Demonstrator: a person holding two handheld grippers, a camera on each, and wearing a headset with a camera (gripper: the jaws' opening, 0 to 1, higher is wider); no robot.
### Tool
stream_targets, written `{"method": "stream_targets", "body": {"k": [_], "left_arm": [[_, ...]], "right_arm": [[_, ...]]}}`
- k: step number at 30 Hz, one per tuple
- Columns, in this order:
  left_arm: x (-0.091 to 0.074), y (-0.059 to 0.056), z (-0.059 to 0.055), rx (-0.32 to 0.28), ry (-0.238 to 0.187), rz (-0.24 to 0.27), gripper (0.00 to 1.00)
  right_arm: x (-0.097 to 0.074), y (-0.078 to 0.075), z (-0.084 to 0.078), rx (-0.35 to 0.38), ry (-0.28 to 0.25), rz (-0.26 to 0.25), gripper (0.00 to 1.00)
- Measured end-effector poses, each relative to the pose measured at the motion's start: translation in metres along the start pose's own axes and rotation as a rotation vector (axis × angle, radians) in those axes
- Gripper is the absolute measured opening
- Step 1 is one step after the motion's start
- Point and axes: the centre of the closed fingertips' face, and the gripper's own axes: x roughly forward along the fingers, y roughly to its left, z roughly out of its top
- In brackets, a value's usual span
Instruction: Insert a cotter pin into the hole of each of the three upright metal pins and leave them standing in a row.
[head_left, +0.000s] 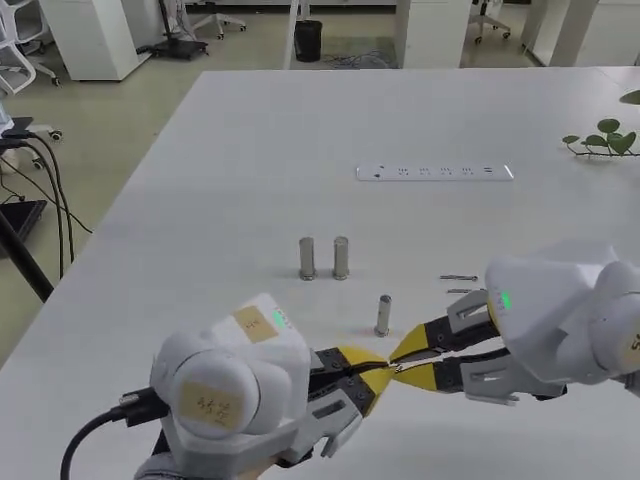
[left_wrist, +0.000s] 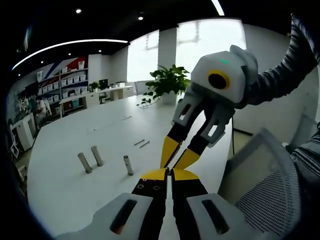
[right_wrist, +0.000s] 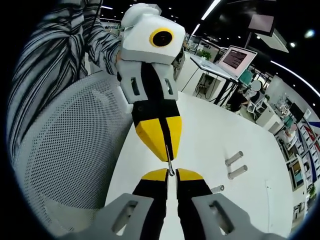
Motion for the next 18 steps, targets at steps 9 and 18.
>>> {"method": "stream_targets", "body": {"k": [9,18], "left_arm": [[-0.0009,-0.0016,-0.0028,0.033,0.019,-0.019,0.0],[0.0012,0.0058,-0.0014,0.012,-0.004,0.031,0.02]], "right_arm": [[0.0001,0.0041,0.0002,-0.022,0.011,0.019,0.0],[-0.0017,-0.0002,-0.0017,-0.054,0.032,-0.002,0.0]]}}
